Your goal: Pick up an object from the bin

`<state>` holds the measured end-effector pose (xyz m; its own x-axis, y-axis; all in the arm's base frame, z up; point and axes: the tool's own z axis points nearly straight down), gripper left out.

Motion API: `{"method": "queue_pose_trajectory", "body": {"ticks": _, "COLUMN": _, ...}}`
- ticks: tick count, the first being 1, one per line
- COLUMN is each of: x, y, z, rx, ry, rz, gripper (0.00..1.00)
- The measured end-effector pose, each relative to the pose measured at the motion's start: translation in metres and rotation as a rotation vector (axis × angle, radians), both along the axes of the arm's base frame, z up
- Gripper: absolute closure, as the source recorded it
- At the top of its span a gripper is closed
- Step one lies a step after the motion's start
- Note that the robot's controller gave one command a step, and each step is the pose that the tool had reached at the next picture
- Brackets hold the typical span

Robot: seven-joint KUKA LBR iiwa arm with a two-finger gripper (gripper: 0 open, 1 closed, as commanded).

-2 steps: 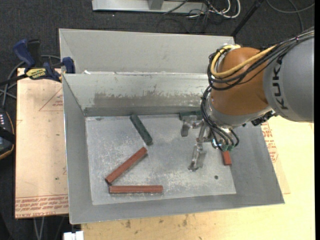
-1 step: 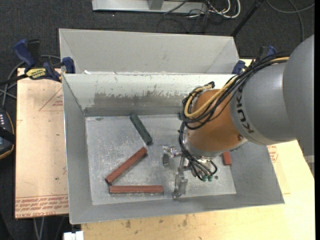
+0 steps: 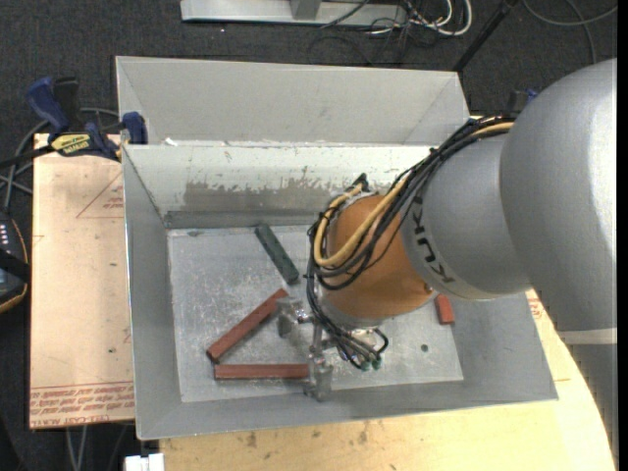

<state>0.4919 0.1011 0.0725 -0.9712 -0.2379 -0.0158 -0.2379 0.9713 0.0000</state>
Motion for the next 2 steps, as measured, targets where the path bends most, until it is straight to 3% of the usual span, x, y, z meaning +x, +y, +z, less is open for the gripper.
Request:
{"method": "queue_pose_trajectory", "body": {"ticks": 1, "x": -0.004, "y": -0.002, "z": -0.002, "rx": -0.002, "ry": 0.013, "rz": -0.005, "gripper": 1.0}}
{"method": "queue_pose_trajectory", "body": {"ticks": 2, "x": -0.002, "y": 0.002, "z": 0.131, "rx": -0.002, "ry": 0.005, "rz": 0.078, "gripper": 1.0}}
